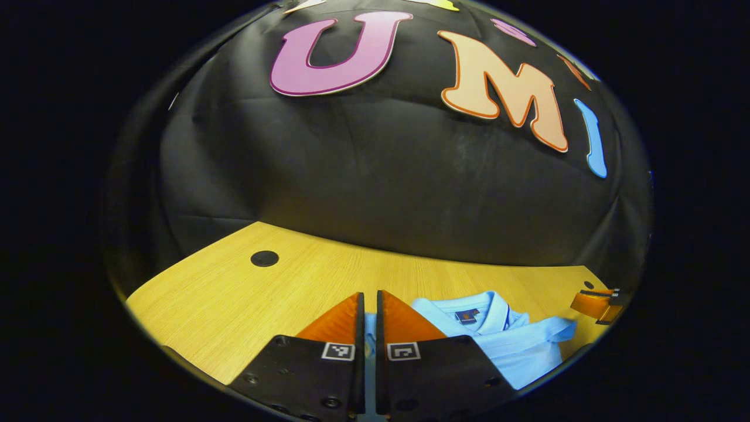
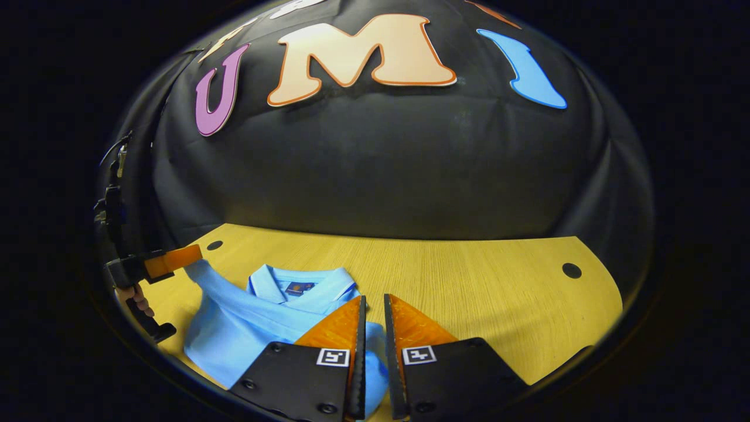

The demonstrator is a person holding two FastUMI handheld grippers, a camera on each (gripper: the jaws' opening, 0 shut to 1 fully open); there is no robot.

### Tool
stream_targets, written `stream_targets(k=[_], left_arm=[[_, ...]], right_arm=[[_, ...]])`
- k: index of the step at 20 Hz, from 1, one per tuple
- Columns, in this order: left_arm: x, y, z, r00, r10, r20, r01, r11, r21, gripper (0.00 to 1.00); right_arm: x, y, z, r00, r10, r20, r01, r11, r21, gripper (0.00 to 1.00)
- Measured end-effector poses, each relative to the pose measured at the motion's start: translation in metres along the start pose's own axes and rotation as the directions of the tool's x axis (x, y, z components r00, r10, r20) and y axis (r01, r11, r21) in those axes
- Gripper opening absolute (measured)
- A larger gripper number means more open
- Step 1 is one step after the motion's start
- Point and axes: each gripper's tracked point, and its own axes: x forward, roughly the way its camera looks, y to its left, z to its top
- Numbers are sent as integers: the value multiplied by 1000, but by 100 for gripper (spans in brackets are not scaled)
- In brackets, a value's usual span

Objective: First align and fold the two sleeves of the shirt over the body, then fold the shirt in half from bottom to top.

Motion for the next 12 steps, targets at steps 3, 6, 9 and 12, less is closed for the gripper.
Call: stream_targets(k=[3, 6, 9, 12], left_arm=[[-19, 9, 5, 1000, 12, 4, -12, 1000, -3, 33], [-47, 19, 13, 999, 27, 43, -29, 999, 37, 98], [-82, 15, 21, 996, 8, 87, -14, 997, 71, 94], [-117, 2, 22, 993, -31, 116, 23, 997, 75, 94]], right_arm=[[-21, 6, 4, 999, 40, 19, -40, 999, -5, 31], [-43, 6, 3, 996, 77, 37, -78, 997, 7, 100], [-65, -6, 5, 995, 68, 72, -68, 998, -3, 98], [-94, -10, 2, 993, 78, 92, -78, 997, 3, 98]])
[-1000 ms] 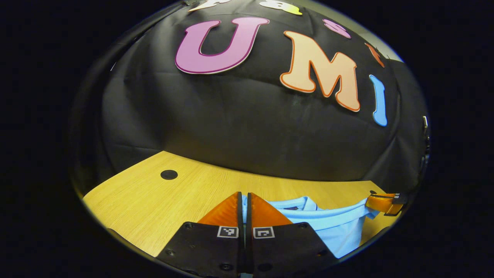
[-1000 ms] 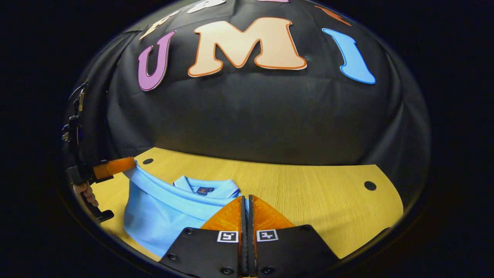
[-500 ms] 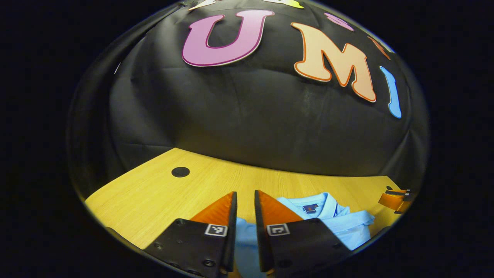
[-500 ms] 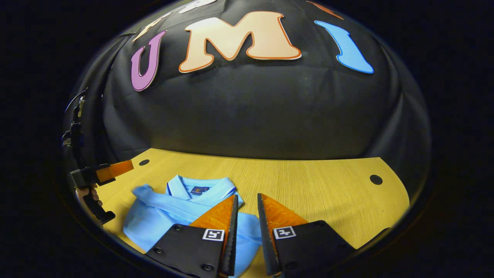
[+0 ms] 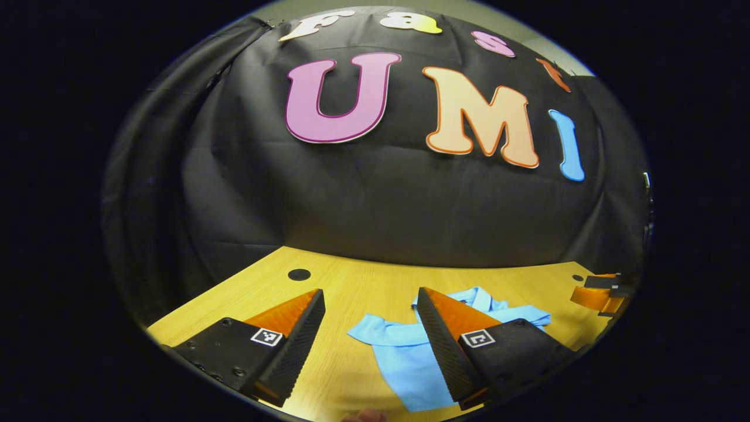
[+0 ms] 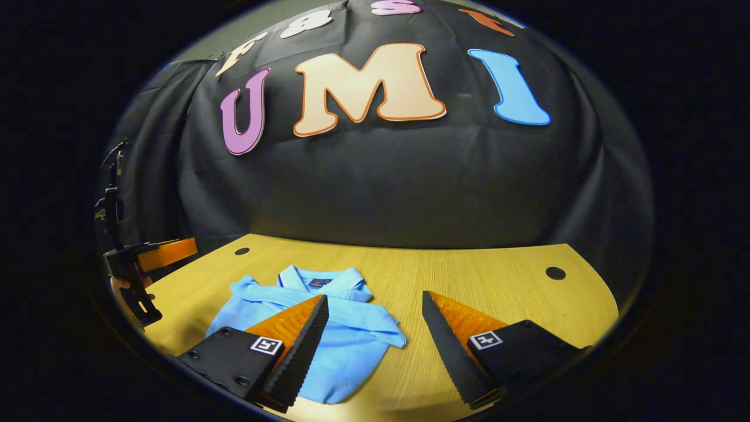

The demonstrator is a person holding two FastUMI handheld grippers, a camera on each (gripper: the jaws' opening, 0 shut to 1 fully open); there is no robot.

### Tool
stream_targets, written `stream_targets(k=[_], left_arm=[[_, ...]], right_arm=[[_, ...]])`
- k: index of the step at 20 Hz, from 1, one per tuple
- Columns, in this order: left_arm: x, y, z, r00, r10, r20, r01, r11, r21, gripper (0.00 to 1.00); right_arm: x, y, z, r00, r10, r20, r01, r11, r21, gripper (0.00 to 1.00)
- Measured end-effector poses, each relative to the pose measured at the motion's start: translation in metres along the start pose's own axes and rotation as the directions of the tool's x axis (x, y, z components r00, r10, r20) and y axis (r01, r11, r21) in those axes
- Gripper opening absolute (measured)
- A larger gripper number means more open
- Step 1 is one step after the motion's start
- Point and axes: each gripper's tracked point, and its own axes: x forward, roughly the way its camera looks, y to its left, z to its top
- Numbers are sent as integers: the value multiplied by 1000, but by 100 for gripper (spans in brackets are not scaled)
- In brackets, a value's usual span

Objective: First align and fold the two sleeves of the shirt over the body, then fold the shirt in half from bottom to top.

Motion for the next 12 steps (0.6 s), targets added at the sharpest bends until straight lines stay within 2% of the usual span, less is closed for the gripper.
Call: stream_targets(k=[3, 7, 9, 12], left_arm=[[-36, -19, 3, 998, -44, 38, 44, 999, 8, 94], [-80, -49, -6, 992, -121, 44, 121, 993, 1, 94], [-97, -54, -9, 989, -132, 69, 132, 991, 15, 94], [-116, -50, -25, 990, -119, 79, 119, 993, 4, 93]], right_arm=[[-42, 12, -7, 999, 46, 18, -46, 999, 24, 99], [-93, 22, -18, 995, 66, 73, -63, 997, -42, 100], [-114, 30, -27, 993, 86, 86, -81, 995, -61, 99], [-137, 28, -42, 991, 76, 106, -68, 994, -83, 99]])
